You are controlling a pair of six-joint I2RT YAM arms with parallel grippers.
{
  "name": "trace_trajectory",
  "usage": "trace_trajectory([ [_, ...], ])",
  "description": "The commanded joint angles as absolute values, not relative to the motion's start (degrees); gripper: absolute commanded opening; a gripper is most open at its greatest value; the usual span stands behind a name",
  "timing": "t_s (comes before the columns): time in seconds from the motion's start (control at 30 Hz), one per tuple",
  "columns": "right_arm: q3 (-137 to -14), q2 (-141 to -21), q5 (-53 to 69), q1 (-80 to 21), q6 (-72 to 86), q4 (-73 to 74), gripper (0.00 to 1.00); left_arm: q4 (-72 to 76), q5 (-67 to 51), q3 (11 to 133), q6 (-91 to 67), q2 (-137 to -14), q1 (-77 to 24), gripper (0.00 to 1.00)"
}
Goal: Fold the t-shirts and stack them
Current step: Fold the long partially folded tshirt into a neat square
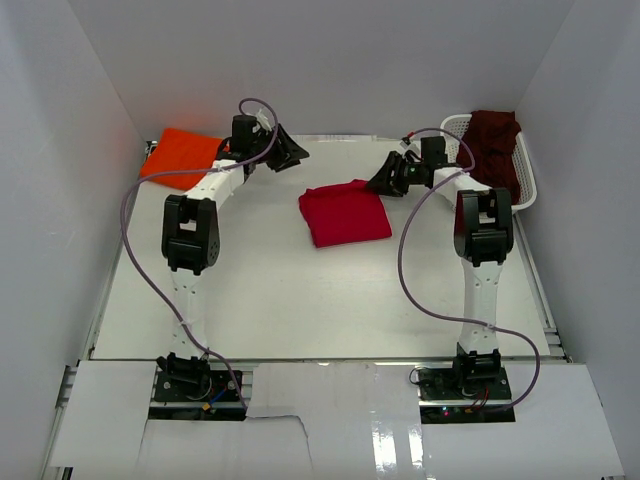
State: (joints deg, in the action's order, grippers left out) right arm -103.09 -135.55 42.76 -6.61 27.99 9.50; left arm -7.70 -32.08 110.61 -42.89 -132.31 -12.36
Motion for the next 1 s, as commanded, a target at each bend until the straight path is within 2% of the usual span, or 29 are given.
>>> trace_trajectory([
  [0.0,-99.85,-128.94,44.65,-6.15,26.98,2.56,0.54,-8.18,-32.69,109.26,-43.15,-127.54,-12.39,0.55],
  [0.17,-92.3,-122.53,43.6,-5.54,24.96,-1.14,0.56,-6.51,-34.45,101.79,-42.8,-121.4,-12.48,0.54],
  [0.3,-86.23,-117.52,41.66,-5.19,22.25,-0.44,0.56,-4.75,-35.25,90.83,-42.54,-115.69,-12.66,0.52],
  [0.53,-82.53,-117.95,43.32,-5.27,19.78,4.04,0.58,-3.08,-34.54,80.17,-41.57,-109.16,-16.25,0.52],
  [0.97,-83.94,-123.66,39.82,-5.19,19.25,6.24,0.58,-2.11,-35.68,89.2,-40.96,-121.63,-24.52,0.5],
])
